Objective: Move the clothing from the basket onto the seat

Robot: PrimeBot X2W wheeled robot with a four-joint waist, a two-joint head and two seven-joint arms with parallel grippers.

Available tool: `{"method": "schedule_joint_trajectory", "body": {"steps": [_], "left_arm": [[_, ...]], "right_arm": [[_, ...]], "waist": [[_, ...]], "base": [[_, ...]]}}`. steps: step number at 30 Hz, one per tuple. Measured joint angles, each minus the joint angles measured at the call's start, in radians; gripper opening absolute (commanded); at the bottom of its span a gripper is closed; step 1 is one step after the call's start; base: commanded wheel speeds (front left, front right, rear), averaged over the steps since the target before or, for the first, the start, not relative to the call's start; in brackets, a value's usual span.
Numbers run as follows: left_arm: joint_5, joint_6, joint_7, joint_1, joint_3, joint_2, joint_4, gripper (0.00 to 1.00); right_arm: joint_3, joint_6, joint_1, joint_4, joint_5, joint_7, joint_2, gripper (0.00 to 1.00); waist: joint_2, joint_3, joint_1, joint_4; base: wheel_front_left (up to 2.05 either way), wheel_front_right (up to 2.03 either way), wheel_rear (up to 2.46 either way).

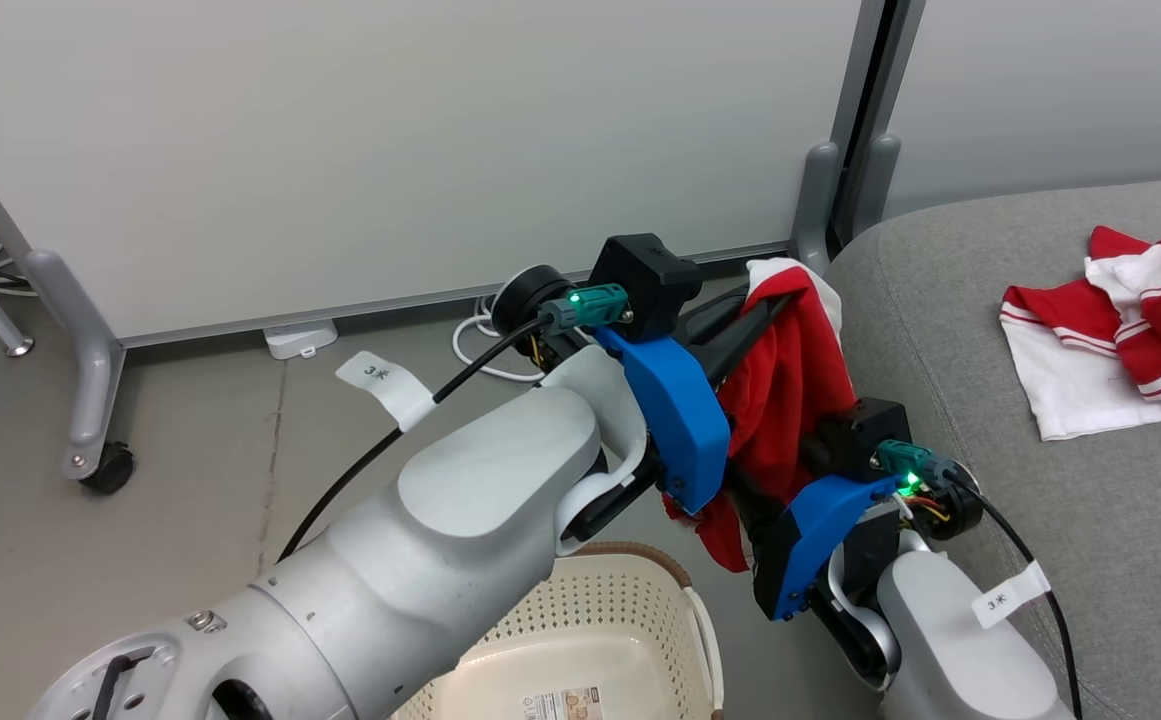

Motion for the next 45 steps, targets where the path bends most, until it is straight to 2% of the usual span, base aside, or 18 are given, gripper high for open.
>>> {"method": "schedule_joint_trajectory", "body": {"steps": [1,2,10,22,23,24,25,26,35,40,42,45], "left_arm": [[0.000,0.000,0.000,-0.001,-0.002,0.000,-0.001,0.00],[-0.001,0.000,0.000,-0.002,-0.003,0.000,-0.001,0.00],[-0.009,0.000,-0.006,-0.003,-0.010,0.000,0.011,0.00],[-0.018,0.000,-0.022,-0.005,-0.016,0.000,0.024,0.00],[-0.018,0.000,-0.022,-0.005,-0.016,0.000,0.024,0.33],[-0.018,0.000,-0.023,-0.005,-0.017,0.000,0.025,0.55],[-0.018,0.000,-0.023,-0.005,-0.018,0.000,0.025,0.91],[-0.018,0.000,-0.023,-0.005,-0.018,0.000,0.026,1.00],[-0.030,0.001,-0.033,0.009,-0.019,0.002,0.037,1.00],[-0.034,0.003,-0.068,0.066,0.014,0.036,0.030,1.00],[-0.031,0.010,-0.077,0.104,0.050,0.066,0.009,1.00],[0.059,0.052,-0.080,0.203,0.212,0.148,-0.114,1.00]], "right_arm": [[0.007,0.000,-0.011,0.016,0.005,-0.007,0.000,0.23],[0.013,0.000,-0.021,0.029,0.007,-0.011,0.000,0.00],[0.037,0.000,-0.044,0.100,0.033,-0.054,0.000,0.00],[0.068,0.000,-0.056,0.133,0.052,-0.080,0.000,0.00],[0.068,0.000,-0.056,0.135,0.052,-0.082,0.000,0.00],[0.068,0.000,-0.057,0.137,0.051,-0.083,0.000,0.00],[0.068,0.000,-0.057,0.138,0.050,-0.083,0.000,0.00],[0.068,0.000,-0.057,0.140,0.050,-0.084,0.000,0.00],[0.058,0.000,-0.056,0.142,0.048,-0.094,0.000,0.00],[0.032,0.000,-0.054,0.127,0.034,-0.102,0.000,0.00],[0.017,0.000,-0.047,0.116,0.029,-0.103,0.000,0.00],[-0.016,0.000,-0.032,0.075,0.012,-0.102,0.000,0.00]], "waist": [[0.0000,0.001,0.0000,0.001],[0.0000,0.001,0.0000,0.002],[0.0000,0.002,0.0000,0.000],[0.0000,-0.007,0.0000,-0.007],[0.0000,-0.008,0.0000,-0.007],[0.0000,-0.009,0.0000,-0.006],[0.0000,-0.010,0.0000,-0.005],[0.0000,-0.011,0.0000,-0.004],[0.0000,-0.012,0.0000,0.000],[0.0000,-0.008,0.0000,0.002],[0.0000,-0.005,0.0000,0.002],[0.0000,0.006,0.0000,-0.008]], "base": [[0.00,0.00,0.00],[0.00,0.00,0.00],[0.00,0.00,0.00],[0.00,0.00,0.00],[0.00,0.00,0.00],[0.00,0.00,0.00],[0.00,0.00,0.00],[0.00,0.00,0.00],[0.00,0.00,0.00],[0.00,0.00,0.00],[0.00,0.00,0.00],[0.00,0.00,0.00]]}}
